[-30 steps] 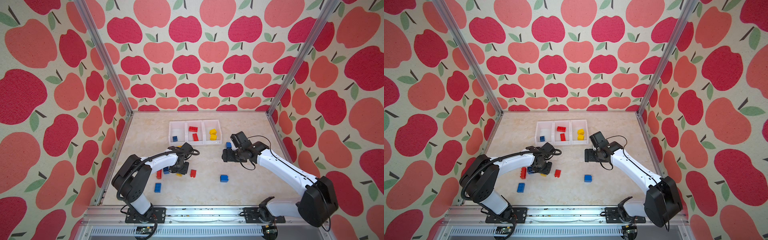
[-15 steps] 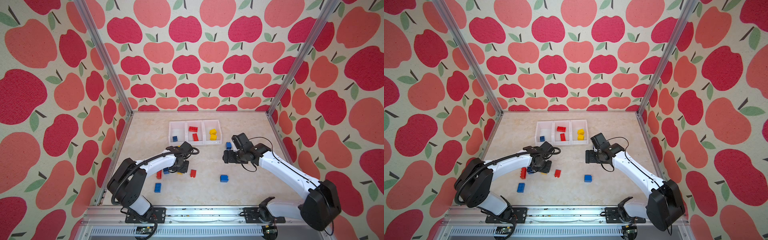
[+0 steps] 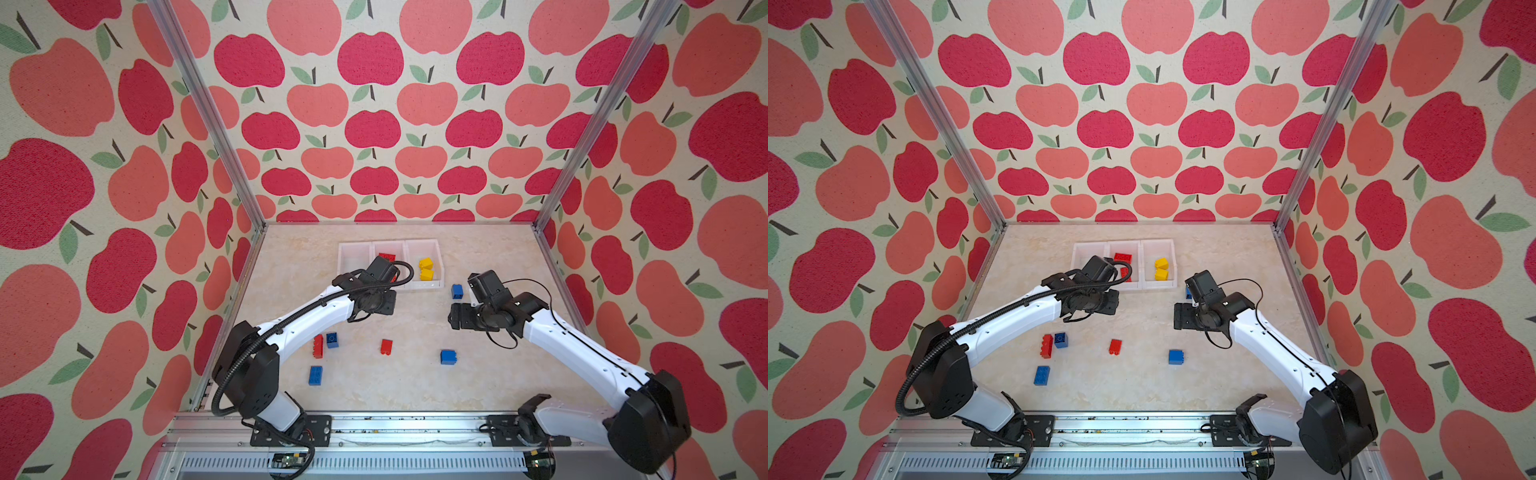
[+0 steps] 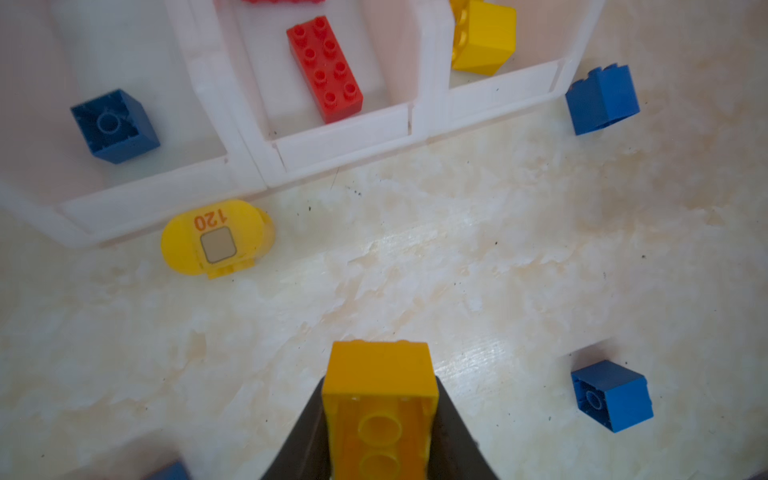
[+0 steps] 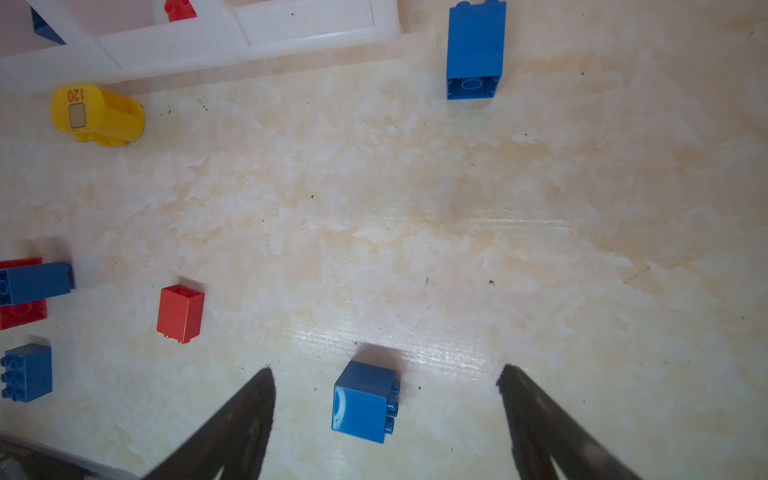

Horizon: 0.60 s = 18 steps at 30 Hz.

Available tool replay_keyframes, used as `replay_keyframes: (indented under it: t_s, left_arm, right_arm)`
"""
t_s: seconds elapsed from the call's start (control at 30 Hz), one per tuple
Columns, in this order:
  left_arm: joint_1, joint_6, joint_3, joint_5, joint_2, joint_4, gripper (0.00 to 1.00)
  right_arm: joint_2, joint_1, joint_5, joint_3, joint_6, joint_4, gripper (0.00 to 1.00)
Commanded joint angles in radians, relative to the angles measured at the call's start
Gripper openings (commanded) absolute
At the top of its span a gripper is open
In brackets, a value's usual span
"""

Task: Sort the legos into containers by color
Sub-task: 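Carry the yellow brick with the left gripper into the yellow compartment and release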

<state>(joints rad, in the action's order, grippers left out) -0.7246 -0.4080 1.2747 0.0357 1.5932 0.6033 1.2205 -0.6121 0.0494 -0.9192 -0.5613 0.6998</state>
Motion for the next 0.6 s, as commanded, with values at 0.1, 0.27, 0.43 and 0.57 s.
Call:
replay_keyframes:
  t_s: [0.1, 0.27, 0.43, 0.57]
  left_arm:
    - [-0.01, 0.083, 0.205, -0.025, 0.172, -0.077, 0.27]
    - [-0.009, 0.107, 0.343, -0.034, 0.302, -0.118, 0.27]
    - [0.006, 0.105, 0.482, -0.024, 0.422, -0.151, 0.26]
    - [0.028, 0.091, 0.603, -0.014, 0.526, -0.157, 0.26]
  right_arm:
    - [-0.044, 0.008, 0.003, 0.019, -0.031, 0.0, 0.87]
    - [-0.055, 0.012, 0.001, 0.029, -0.033, -0.005, 0.87]
    - [-0.062, 0.017, 0.001, 0.035, -0.035, -0.004, 0.87]
    - [-0.071, 0.025, 0.001, 0.038, -0.034, -0.002, 0.88]
